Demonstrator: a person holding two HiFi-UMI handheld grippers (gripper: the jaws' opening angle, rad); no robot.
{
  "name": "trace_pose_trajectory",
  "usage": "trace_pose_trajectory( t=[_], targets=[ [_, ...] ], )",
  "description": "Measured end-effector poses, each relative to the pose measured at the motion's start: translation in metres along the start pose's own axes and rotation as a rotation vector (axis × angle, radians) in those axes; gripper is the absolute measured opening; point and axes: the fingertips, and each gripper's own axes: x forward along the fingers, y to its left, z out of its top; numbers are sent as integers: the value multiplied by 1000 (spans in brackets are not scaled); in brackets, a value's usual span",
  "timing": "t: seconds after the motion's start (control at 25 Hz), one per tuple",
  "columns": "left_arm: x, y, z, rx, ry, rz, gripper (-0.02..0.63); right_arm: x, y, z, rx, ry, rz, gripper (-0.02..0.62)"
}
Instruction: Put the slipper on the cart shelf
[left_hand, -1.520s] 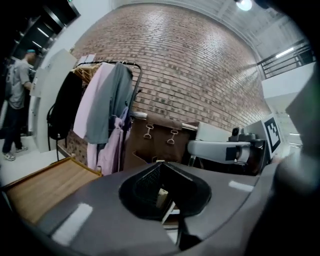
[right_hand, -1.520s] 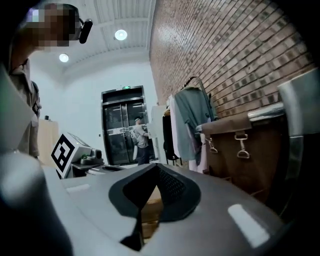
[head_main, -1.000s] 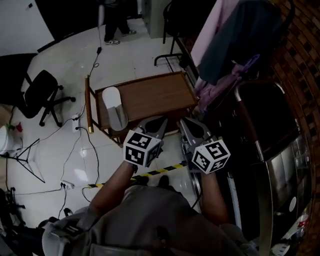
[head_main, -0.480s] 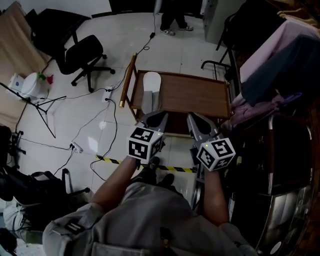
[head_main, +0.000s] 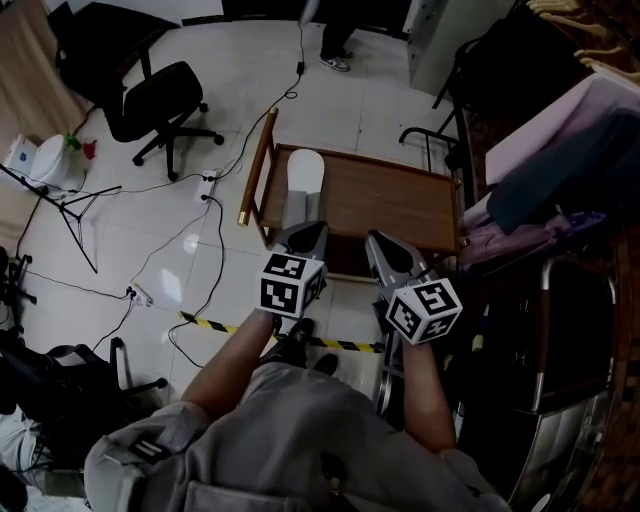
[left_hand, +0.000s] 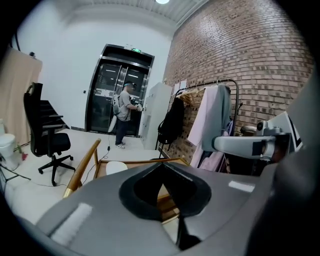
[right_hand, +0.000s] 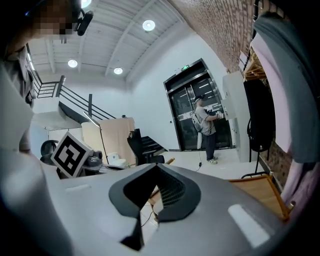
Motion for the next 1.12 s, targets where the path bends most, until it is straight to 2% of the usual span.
trace_pose_trajectory(
  t=[0.28, 0.6, 0.84, 1.12],
  targets=[
    [57, 52, -28, -12, 82, 81, 8, 38, -23, -9, 13, 50, -22, 0],
    [130, 109, -71, -59, 163, 186, 164, 55, -64, -29, 70, 108, -76, 0],
    [166, 152, -108, -97, 237, 279, 175, 60, -77, -39, 78, 153, -100, 0],
    [189, 163, -137, -86, 335, 288, 178, 55, -92, -45, 100, 164, -158, 0]
  ],
)
